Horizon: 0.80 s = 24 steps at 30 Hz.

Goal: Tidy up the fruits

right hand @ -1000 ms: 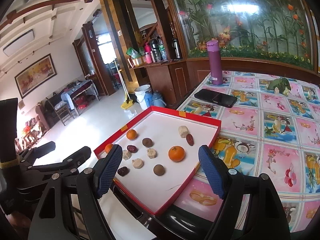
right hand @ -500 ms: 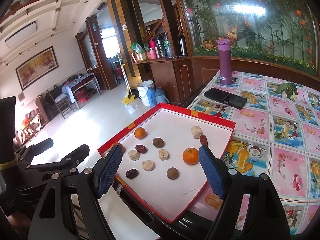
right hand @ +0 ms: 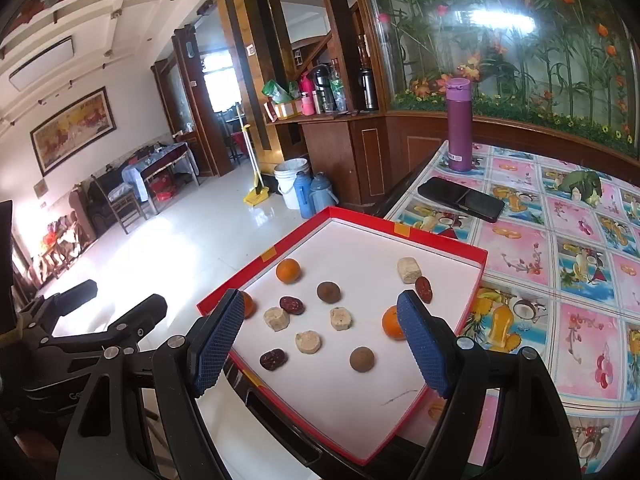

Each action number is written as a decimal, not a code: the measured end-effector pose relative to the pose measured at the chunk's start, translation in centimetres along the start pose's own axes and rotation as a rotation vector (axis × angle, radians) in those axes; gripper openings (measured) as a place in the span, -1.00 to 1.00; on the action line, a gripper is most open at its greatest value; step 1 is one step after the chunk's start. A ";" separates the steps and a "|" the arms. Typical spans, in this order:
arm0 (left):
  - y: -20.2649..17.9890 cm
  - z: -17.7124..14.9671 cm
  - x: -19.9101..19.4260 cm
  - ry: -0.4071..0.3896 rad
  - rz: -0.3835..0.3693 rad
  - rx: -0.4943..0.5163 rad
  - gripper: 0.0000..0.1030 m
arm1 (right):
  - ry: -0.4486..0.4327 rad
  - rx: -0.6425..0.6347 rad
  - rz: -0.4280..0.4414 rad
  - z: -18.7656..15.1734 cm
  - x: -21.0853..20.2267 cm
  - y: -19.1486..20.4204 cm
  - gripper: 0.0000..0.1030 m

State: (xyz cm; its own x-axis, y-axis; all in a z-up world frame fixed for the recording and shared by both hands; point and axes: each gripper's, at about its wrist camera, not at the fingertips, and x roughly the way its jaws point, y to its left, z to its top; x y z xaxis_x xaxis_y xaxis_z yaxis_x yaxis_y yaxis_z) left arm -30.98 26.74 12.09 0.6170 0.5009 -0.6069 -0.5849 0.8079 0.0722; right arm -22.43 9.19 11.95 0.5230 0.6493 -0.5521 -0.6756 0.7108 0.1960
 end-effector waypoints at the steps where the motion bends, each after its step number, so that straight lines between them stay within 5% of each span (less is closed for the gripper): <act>1: -0.1 0.0 0.0 0.000 0.000 0.003 1.00 | 0.000 0.000 0.000 0.0 0.0 -0.1 0.52; 24: -3.4 0.5 -1.6 -0.010 -0.023 0.049 1.00 | -0.030 0.072 0.015 -0.5 -1.8 -2.7 0.52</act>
State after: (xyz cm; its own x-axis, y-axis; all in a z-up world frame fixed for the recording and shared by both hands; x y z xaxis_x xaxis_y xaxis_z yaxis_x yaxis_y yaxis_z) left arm -29.76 23.38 13.25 0.6359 0.4846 -0.6007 -0.5438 0.8336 0.0969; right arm -21.76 5.95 12.01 0.5291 0.6671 -0.5244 -0.6451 0.7177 0.2621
